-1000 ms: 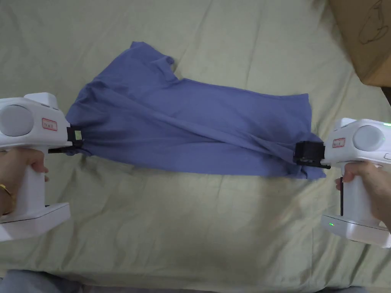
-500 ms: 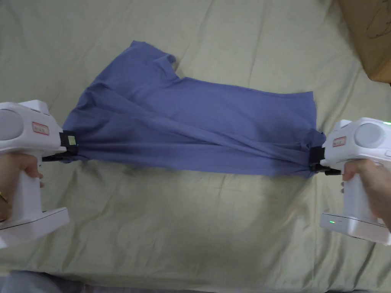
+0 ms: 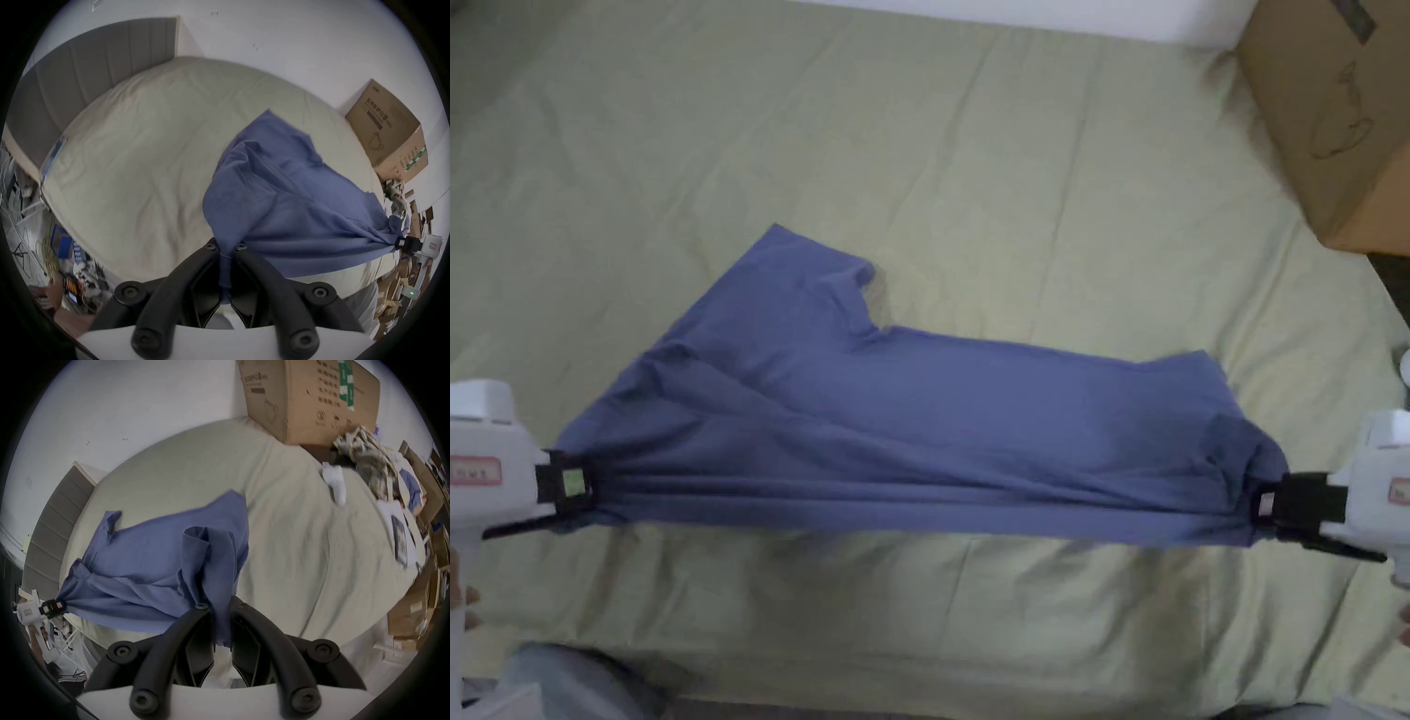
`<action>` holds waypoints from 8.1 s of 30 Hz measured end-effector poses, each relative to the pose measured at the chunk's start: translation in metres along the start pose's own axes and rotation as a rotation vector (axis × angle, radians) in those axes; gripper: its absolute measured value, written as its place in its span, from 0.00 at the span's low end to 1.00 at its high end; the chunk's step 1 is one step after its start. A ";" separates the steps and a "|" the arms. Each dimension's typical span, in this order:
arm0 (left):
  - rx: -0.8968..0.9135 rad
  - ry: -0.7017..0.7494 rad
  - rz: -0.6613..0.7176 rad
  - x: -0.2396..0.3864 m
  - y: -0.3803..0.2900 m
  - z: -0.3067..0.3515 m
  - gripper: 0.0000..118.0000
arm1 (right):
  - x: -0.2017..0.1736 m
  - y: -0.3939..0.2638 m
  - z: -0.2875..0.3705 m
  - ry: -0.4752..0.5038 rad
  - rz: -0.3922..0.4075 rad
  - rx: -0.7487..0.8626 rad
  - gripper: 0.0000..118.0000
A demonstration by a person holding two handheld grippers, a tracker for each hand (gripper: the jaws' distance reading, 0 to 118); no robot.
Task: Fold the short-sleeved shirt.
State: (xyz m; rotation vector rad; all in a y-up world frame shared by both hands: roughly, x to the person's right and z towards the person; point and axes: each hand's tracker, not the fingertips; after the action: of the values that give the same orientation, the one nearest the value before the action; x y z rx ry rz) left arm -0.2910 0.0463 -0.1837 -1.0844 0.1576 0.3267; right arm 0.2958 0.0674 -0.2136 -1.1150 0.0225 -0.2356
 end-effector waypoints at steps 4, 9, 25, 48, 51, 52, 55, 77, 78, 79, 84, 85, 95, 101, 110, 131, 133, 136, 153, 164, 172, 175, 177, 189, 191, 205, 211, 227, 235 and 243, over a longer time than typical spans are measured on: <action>-0.072 0.062 0.105 -0.012 -0.034 -0.020 0.52 | 0.004 -0.036 -0.017 -0.017 -0.073 -0.051 0.18; 0.097 0.119 0.091 -0.014 -0.020 0.009 1.00 | 0.005 -0.025 0.010 -0.147 -0.021 0.041 0.73; 0.943 0.118 -0.246 0.094 0.000 0.118 0.69 | -0.102 -0.021 0.127 -0.088 0.242 0.928 0.97; 0.644 -0.041 -0.272 0.115 0.109 0.051 0.03 | -0.126 0.013 0.079 -0.017 0.266 0.833 0.00; 0.457 -0.003 -0.289 0.116 0.154 0.011 0.57 | -0.129 0.026 0.067 -0.015 0.262 0.813 0.00; 0.395 0.011 -0.287 0.115 0.167 -0.006 0.79 | -0.129 0.031 0.063 -0.015 0.261 0.806 0.00; 0.252 0.068 -0.300 0.112 0.192 -0.053 1.00 | -0.132 0.044 0.048 -0.007 0.273 0.778 0.00; 0.025 -0.005 -0.253 0.108 0.197 -0.156 0.00 | -0.131 0.075 -0.011 -0.046 0.322 0.599 0.00; 0.062 -0.004 -0.273 0.110 0.192 -0.148 0.00 | -0.128 0.075 -0.009 -0.045 0.322 0.593 0.00; 0.088 0.000 -0.293 0.108 0.190 -0.143 0.00 | -0.125 0.078 -0.007 -0.041 0.319 0.591 0.00; 0.146 -0.031 -0.263 0.099 0.180 -0.114 0.00 | -0.096 0.111 -0.007 -0.081 0.292 0.500 0.01; 0.157 -0.042 -0.246 0.097 0.180 -0.108 0.00 | -0.088 0.123 -0.012 -0.103 0.284 0.458 0.11; 0.169 -0.054 -0.199 0.093 0.175 -0.096 0.00 | -0.022 0.182 -0.122 -0.263 0.130 -0.015 0.99; 0.166 -0.042 -0.201 0.094 0.178 -0.096 0.00 | -0.012 0.174 -0.167 -0.295 0.011 -0.052 0.73; 0.159 -0.076 -0.149 0.084 0.178 -0.092 0.00 | -0.011 0.166 -0.135 -0.165 -0.024 0.019 0.04; 0.157 -0.146 -0.008 -0.001 0.011 0.006 0.00 | 0.010 -0.014 0.011 -0.037 0.039 0.213 0.04; 0.116 -0.115 0.069 -0.007 -0.008 -0.005 0.04 | 0.015 -0.034 0.003 -0.038 0.006 0.180 0.04; 0.061 0.010 0.124 -0.015 -0.024 -0.016 0.44 | 0.019 -0.053 -0.002 -0.068 -0.003 0.147 0.19; 0.887 0.101 -0.288 0.084 -0.007 0.112 0.89 | -0.066 -0.026 0.130 -0.065 0.166 0.883 0.91; 0.897 0.008 -0.341 0.112 -0.026 0.098 0.00 | -0.111 -0.047 0.134 -0.021 0.289 0.972 0.00; 0.878 -0.038 -0.313 0.112 -0.018 0.094 0.00 | -0.110 -0.046 0.123 0.020 0.258 0.923 0.00; 0.790 -0.076 -0.257 0.097 -0.002 0.093 0.00 | -0.114 -0.045 0.121 0.023 0.261 0.905 0.00; 0.698 -0.150 -0.182 0.078 0.013 0.087 0.22 | -0.112 -0.044 0.119 0.020 0.263 0.895 0.00; 0.272 -0.431 0.193 -0.072 0.045 0.014 0.98 | -0.129 -0.029 0.098 -0.010 0.253 0.813 0.00; 0.194 -0.420 0.216 -0.089 0.038 -0.007 0.98 | -0.132 -0.028 0.096 -0.013 0.253 0.802 0.00; -0.022 -0.549 0.377 -0.094 0.009 -0.093 0.90 | -0.144 -0.019 0.079 -0.041 0.240 0.736 0.00; -0.044 -0.361 0.268 -0.052 -0.001 -0.095 0.11 | -0.144 -0.023 0.076 -0.040 0.246 0.729 0.00; 0.261 -0.124 -0.396 0.124 -0.016 0.066 0.08 | -0.118 -0.040 0.092 -0.023 0.226 0.767 0.00; 0.082 -0.247 -0.346 0.217 -0.047 0.016 0.08 | -0.087 -0.057 0.105 -0.015 0.177 0.790 0.00; -0.078 -0.322 -0.216 0.276 -0.078 -0.074 0.41 | -0.056 -0.072 0.115 -0.068 0.128 0.791 0.00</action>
State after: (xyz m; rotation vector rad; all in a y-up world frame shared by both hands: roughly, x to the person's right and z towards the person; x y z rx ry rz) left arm -0.0021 -0.0014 -0.2304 -1.0996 -0.2594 0.3104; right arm 0.2440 0.1506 -0.1036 -0.3307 -0.0568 -0.0738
